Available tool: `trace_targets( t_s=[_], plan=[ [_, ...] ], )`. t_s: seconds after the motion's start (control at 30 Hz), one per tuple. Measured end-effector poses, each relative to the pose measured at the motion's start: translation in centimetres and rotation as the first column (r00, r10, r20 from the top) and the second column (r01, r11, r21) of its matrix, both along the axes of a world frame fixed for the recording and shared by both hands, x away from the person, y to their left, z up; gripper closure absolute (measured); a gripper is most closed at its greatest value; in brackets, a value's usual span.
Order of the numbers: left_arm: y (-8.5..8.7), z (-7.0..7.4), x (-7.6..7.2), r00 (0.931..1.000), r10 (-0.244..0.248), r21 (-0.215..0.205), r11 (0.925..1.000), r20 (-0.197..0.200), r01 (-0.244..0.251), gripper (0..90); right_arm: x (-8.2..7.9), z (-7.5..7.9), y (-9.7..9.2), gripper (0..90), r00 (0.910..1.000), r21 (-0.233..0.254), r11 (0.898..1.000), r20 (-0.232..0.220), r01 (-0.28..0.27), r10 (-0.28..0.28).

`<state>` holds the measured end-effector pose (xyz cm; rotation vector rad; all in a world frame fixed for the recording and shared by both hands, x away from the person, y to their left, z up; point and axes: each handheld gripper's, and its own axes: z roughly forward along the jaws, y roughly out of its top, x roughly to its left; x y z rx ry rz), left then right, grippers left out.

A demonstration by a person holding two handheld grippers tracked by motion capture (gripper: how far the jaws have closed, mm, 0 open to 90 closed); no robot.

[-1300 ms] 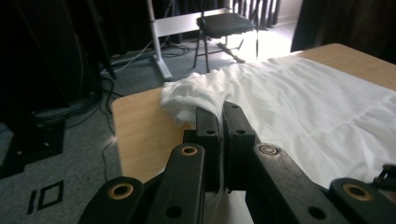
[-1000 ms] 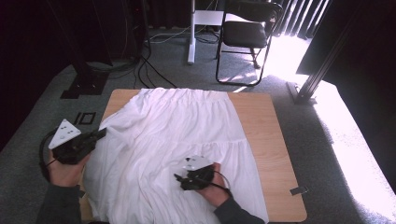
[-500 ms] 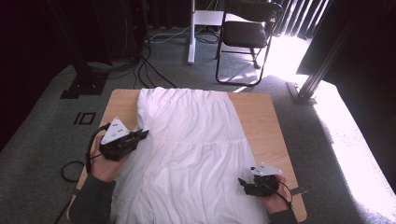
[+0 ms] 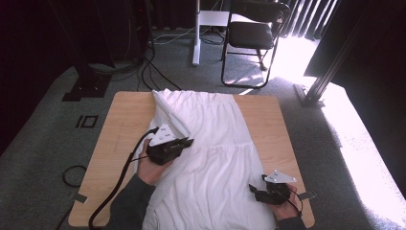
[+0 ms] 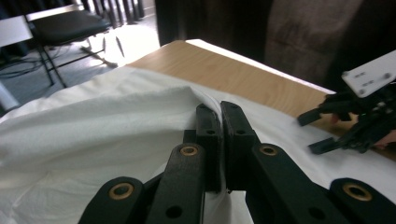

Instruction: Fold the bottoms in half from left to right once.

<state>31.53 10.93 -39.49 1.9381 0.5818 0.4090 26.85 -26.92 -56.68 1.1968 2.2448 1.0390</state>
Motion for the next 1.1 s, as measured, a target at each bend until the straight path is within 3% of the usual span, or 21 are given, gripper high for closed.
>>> trace_targets(
  t_s=[0.17, 0.23, 0.3, 0.37, 0.47, 0.57, 0.63, 0.7, 0.77, 0.8, 0.83, 0.9, 0.97, 1.1],
  plan=[
    [-4.6, 0.0, -0.3, 0.9962, -0.087, 0.016, 0.9961, 0.006, 0.087, 88.5, 0.0, 0.0, 0.1, 29.5, 1.0000, 0.001, 1.000, 0.000, 0.006, -0.006],
    [-6.3, -0.3, -0.1, 0.9927, -0.119, 0.004, 0.9928, -0.017, 0.120, 88.5, 0.0, 0.0, 0.1, 29.5, 1.0000, 0.001, 1.000, 0.000, 0.006, -0.006],
    [-8.3, -0.7, -0.1, 0.9916, -0.129, 0.041, 0.9908, -0.012, 0.129, 88.5, 0.0, 0.0, 0.1, 29.5, 1.0000, 0.001, 1.000, 0.000, 0.007, -0.007],
    [-10.3, -1.2, -0.3, 0.9861, -0.165, 0.069, 0.9837, -0.013, 0.166, 88.5, 0.0, 0.0, 0.1, 29.5, 1.0000, 0.002, 1.000, -0.001, 0.007, -0.007],
    [-13.0, -2.2, -0.5, 0.9747, -0.216, 0.070, 0.9730, -0.057, 0.220, 88.5, 0.0, 0.0, 0.1, 29.6, 1.0000, 0.003, 1.000, -0.001, 0.009, -0.009],
    [-15.3, -4.3, -0.3, 0.9672, -0.238, 0.116, 0.9620, -0.090, 0.247, 88.4, 0.0, 0.0, 0.1, 29.9, 0.9999, 0.002, 1.000, 0.000, 0.010, -0.010],
    [-16.1, -6.3, 0.3, 0.9612, -0.239, 0.146, 0.9550, -0.139, 0.258, 88.3, 0.0, 0.0, 0.1, 30.0, 0.9999, 0.002, 1.000, 0.000, 0.011, -0.011],
    [-16.4, -7.9, 0.7, 0.9561, -0.247, 0.186, 0.9433, -0.157, 0.275, 87.4, 0.0, 0.0, 0.1, 30.3, 0.9999, 0.003, 1.000, -0.001, 0.012, -0.012],
    [-16.4, -8.8, 1.0, 0.9472, -0.256, 0.184, 0.9388, -0.193, 0.291, 75.7, 0.0, 0.1, 0.0, 32.7, 0.9999, 0.002, 1.000, -0.005, 0.015, -0.015],
    [-16.4, -8.8, 1.0, 0.9472, -0.256, 0.184, 0.9388, -0.193, 0.291, 70.9, 0.0, 0.1, 0.0, 32.7, 0.9999, 0.002, 1.000, -0.005, 0.015, -0.015],
    [-16.1, -8.5, 0.8, 0.9518, -0.254, 0.201, 0.9369, -0.172, 0.286, 70.9, 0.0, 0.2, 0.0, 35.2, 0.9998, -0.004, 1.000, -0.009, 0.020, -0.020],
    [-15.5, -7.4, 0.3, 0.9581, -0.250, 0.198, 0.9409, -0.139, 0.275, 60.9, 0.0, 1.0, -0.1, 40.0, 0.9988, -0.022, 0.999, 0.006, 0.050, -0.050],
    [-14.5, -5.9, -0.1, 0.9652, -0.243, 0.200, 0.9452, -0.097, 0.258, 58.1, 0.1, 2.0, -0.1, 42.0, 0.9976, -0.011, 0.998, 0.032, 0.062, -0.061],
    [-11.1, -3.7, -0.2, 0.9848, -0.172, 0.212, 0.9619, -0.021, 0.173, 57.3, 0.7, 4.2, 0.4, 45.6, 0.9931, 0.026, 0.996, 0.077, 0.086, -0.088]
  ],
)
